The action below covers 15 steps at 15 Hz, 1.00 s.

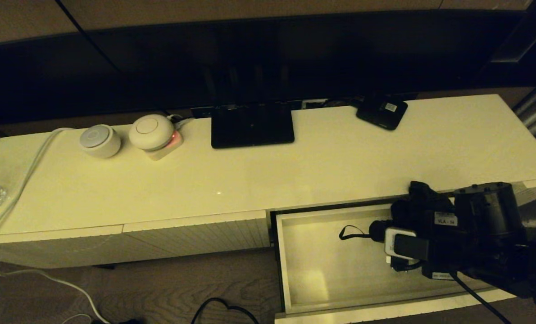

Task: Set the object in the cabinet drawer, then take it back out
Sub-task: Put the umbrella in the drawer

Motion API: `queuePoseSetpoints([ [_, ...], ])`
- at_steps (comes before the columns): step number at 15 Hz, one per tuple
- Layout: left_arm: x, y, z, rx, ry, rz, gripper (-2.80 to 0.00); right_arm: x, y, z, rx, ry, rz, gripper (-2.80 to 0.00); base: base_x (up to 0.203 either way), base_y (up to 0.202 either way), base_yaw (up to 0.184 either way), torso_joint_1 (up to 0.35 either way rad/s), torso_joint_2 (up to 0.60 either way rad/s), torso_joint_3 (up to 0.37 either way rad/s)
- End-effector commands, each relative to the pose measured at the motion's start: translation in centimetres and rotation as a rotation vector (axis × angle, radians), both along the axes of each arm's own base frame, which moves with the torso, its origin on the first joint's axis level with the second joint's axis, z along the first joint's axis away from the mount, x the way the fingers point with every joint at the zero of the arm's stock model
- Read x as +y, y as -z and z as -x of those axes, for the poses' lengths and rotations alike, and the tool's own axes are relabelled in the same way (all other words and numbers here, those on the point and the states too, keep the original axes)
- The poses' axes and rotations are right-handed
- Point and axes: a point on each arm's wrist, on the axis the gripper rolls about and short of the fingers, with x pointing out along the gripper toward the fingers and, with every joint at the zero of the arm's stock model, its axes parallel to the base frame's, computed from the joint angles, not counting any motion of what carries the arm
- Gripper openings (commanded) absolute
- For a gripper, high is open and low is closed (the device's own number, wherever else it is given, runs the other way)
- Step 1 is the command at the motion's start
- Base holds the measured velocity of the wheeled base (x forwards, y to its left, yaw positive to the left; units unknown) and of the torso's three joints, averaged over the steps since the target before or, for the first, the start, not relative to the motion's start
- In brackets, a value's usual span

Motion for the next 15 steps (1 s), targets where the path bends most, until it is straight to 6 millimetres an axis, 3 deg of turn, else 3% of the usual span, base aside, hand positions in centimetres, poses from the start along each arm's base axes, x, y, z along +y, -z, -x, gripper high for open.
queuePoseSetpoints([
  [1, 0.0, 0.1, 0.0, 0.003, -0.001, 0.000, -2.80, -0.1, 2.0, -1.1, 0.067, 0.013, 0.033, -2.80, 0.000, 0.000, 0.000, 0.000, 0.00, 0.000],
  [4, 0.0, 0.1, 0.0, 0.003, -0.001, 0.000, -2.80, -0.1, 3.6, -0.9, 0.129, 0.008, 0.056, -2.80, 0.000, 0.000, 0.000, 0.000, 0.00, 0.000],
  [8, 0.0, 0.1, 0.0, 0.003, -0.001, 0.000, -2.80, 0.1, 4.3, -1.3, 0.138, 0.004, 0.062, -2.80, 0.000, 0.000, 0.000, 0.000, 0.00, 0.000],
  [11, 0.0, 0.1, 0.0, 0.003, -0.001, 0.000, -2.80, 0.2, 3.8, -1.7, 0.095, 0.010, 0.044, -2.80, 0.000, 0.000, 0.000, 0.000, 0.00, 0.000],
  [15, 0.0, 0.1, 0.0, 0.003, -0.001, 0.000, -2.80, 0.0, 0.8, -1.0, 0.006, 0.000, 0.018, -2.80, 0.000, 0.000, 0.000, 0.000, 0.00, 0.000],
])
